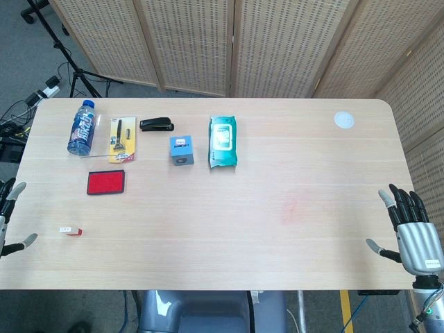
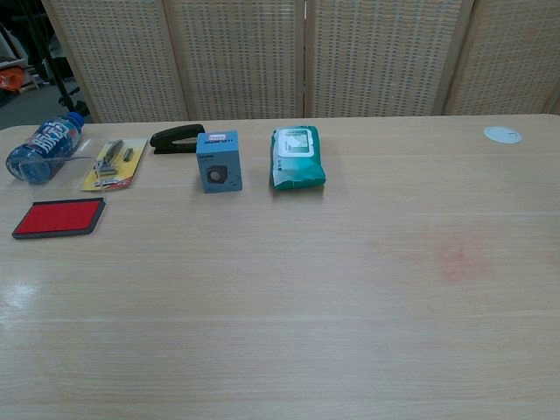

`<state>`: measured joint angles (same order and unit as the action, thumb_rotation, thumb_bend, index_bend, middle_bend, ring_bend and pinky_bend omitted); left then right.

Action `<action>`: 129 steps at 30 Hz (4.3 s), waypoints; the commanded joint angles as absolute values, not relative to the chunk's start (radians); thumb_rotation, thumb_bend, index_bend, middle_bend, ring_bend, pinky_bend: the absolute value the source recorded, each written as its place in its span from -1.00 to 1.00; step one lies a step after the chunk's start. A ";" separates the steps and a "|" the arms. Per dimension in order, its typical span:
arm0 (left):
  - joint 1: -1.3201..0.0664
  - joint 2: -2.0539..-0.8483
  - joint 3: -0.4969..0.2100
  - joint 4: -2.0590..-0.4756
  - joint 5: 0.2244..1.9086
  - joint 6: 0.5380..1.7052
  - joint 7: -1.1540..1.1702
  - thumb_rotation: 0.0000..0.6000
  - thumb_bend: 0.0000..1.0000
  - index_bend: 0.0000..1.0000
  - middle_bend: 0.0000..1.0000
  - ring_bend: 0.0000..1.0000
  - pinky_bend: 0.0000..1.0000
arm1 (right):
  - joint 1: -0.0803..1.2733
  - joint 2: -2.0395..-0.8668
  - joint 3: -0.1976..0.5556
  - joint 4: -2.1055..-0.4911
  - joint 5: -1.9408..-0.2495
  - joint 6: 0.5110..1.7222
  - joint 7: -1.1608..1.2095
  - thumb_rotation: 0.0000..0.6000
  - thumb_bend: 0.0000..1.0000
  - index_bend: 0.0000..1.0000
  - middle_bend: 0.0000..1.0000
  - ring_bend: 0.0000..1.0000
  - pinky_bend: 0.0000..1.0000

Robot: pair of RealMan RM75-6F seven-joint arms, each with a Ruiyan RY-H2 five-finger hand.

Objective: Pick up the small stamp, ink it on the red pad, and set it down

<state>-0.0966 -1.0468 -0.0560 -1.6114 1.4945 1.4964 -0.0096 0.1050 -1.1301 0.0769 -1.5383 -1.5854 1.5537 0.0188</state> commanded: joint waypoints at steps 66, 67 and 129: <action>-0.148 -1.143 -0.022 -1.438 1.388 1.241 -0.210 1.00 -0.58 -0.55 0.95 1.00 1.00 | 0.099 -1.113 0.083 -1.553 -1.575 1.558 0.040 1.00 -1.00 -1.00 -1.00 -1.00 -1.00; -0.152 -1.145 -0.021 -1.435 1.387 1.229 -0.218 1.00 -0.58 -0.50 0.95 1.00 1.00 | 0.099 -1.113 0.083 -1.553 -1.574 1.558 0.040 1.00 -1.00 -1.00 -1.00 -1.00 -1.00; -0.251 -1.331 -0.050 -1.307 1.200 1.005 -0.048 1.00 -0.26 -0.03 0.96 1.00 1.00 | 0.100 -1.094 0.085 -1.556 -1.559 1.540 0.087 1.00 -1.00 -1.00 -1.00 -1.00 -1.00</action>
